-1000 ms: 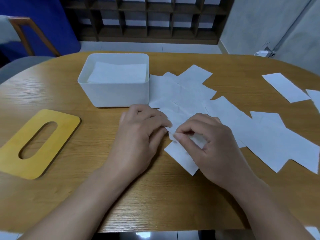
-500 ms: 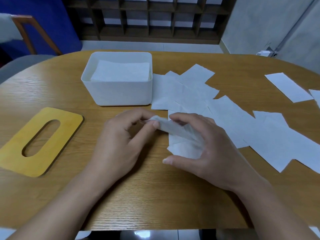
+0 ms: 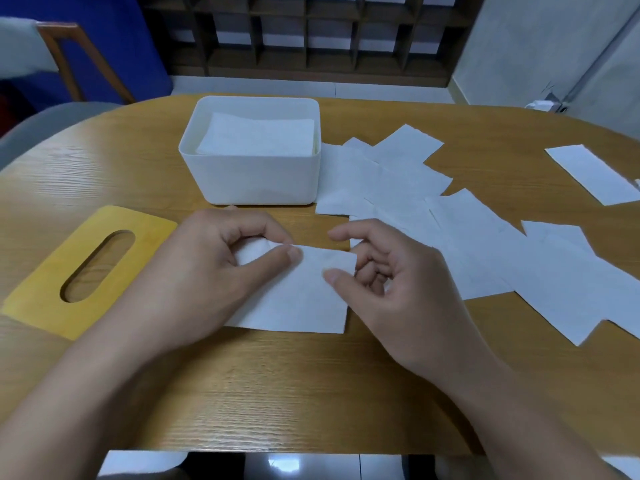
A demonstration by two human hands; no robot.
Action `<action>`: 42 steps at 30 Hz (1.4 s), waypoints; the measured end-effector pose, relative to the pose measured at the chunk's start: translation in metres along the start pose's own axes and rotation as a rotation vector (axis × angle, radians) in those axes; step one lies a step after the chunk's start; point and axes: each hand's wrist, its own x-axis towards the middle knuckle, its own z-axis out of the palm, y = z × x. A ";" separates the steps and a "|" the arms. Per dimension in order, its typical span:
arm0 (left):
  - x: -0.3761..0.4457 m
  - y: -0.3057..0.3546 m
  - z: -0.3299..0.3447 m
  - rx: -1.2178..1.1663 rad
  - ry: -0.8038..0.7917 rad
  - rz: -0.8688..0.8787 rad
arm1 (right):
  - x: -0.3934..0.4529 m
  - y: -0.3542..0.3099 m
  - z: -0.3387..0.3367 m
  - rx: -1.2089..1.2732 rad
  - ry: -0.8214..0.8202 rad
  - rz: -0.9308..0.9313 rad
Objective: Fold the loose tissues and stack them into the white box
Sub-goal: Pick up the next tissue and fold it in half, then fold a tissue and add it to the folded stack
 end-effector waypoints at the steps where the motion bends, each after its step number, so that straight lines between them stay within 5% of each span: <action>1: 0.000 -0.002 0.000 0.010 -0.003 -0.015 | 0.000 0.001 0.003 -0.064 -0.003 -0.006; 9: 0.006 -0.030 0.016 0.197 0.084 -0.052 | 0.005 0.012 0.019 -0.462 0.051 -0.137; 17: 0.004 -0.024 0.023 0.324 0.162 0.140 | 0.002 0.014 0.000 -0.471 0.108 -0.104; 26: 0.011 -0.012 0.064 0.343 0.015 0.314 | -0.001 0.024 0.005 -0.516 0.089 -0.106; 34: 0.025 -0.008 0.078 0.371 -0.015 0.300 | -0.001 0.029 0.005 -0.527 0.166 -0.098; 42: 0.030 -0.001 0.086 0.304 0.123 0.313 | -0.007 0.017 -0.007 -0.313 0.131 -0.199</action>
